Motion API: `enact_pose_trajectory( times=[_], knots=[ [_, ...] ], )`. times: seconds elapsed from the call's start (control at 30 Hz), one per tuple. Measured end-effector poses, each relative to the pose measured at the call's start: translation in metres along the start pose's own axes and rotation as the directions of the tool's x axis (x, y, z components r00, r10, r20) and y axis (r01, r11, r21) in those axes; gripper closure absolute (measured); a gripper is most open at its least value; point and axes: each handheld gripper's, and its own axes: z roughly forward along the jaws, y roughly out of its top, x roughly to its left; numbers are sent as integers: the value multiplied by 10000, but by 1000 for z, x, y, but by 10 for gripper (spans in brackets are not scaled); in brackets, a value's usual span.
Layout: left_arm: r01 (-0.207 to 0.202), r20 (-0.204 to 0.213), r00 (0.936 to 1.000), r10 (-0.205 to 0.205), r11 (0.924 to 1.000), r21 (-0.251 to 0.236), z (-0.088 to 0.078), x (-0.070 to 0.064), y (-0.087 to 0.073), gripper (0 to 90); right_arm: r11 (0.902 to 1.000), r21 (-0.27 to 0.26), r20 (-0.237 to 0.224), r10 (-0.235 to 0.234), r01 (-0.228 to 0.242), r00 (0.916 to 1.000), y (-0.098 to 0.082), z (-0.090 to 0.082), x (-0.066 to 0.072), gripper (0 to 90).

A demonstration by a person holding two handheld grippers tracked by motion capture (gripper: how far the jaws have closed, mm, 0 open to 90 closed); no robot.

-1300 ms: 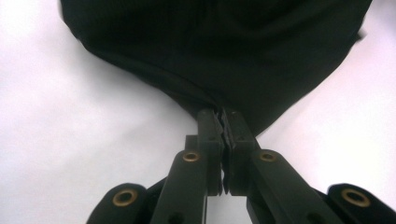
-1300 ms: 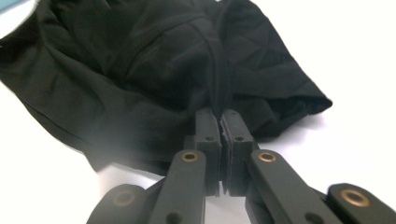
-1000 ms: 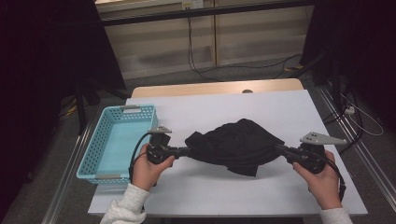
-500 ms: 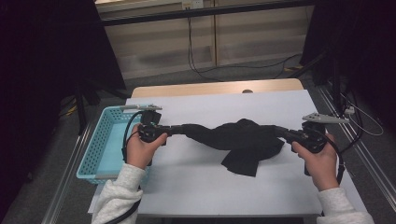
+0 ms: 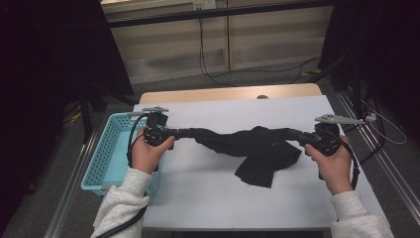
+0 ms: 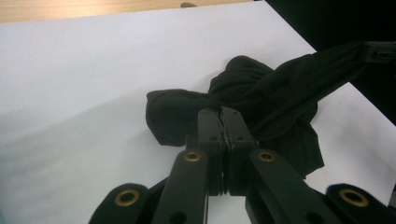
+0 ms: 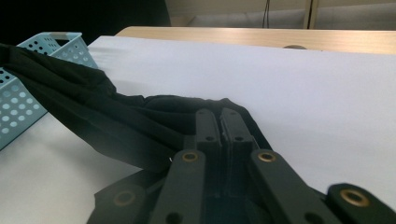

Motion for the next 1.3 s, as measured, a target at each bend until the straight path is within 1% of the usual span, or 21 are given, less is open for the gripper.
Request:
enact_pose_trajectory(
  times=[0.1, 0.13, 0.23, 0.3, 0.4, 0.63, 0.77, 1.03, 1.3],
  knots=[
    [-68, 18, 10000, 68, 10000, 23, 1, -1, 3, 884, 10000, -70, 54, 4, -4, 10000, -1, -1, -2, 878],
    [-24, 3, 10000, 24, 10000, 17, 2, -2, 4, 884, 9999, -113, 74, 8, -7, 10000, -1, -2, -2, 879],
    [-147, -18, 9999, 147, 9998, 139, 4, -2, 7, 884, 9999, -155, 85, 29, -28, 10000, -1, -2, -3, 879],
    [-208, -51, 9998, 209, 9996, 194, 5, -1, 9, 884, 9999, -163, 109, -17, 19, 9999, -1, 0, -4, 879],
    [-164, -80, 9998, 166, 9997, 200, 5, 2, 12, 884, 9997, -258, 156, -44, 48, 9999, -1, 2, -4, 879],
    [-274, -180, 9995, 278, 9993, 235, 6, 3, 17, 884, 9996, -261, 253, -94, 101, 9996, 0, 5, -3, 879],
    [-239, -252, 9994, 246, 9994, 258, 6, 4, 20, 884, 9995, -261, 322, -190, 198, 9993, 1, 7, -3, 879],
    [-252, -249, 9994, 259, 9993, 282, 8, 5, 26, 883, 9993, -384, 411, -16, 32, 9992, 1, 9, -3, 879],
    [-242, -220, 9994, 250, 9991, 334, 8, 6, 26, 883, 9992, -387, 462, -45, 63, 9989, 0, 10, -3, 877]
  ],
)
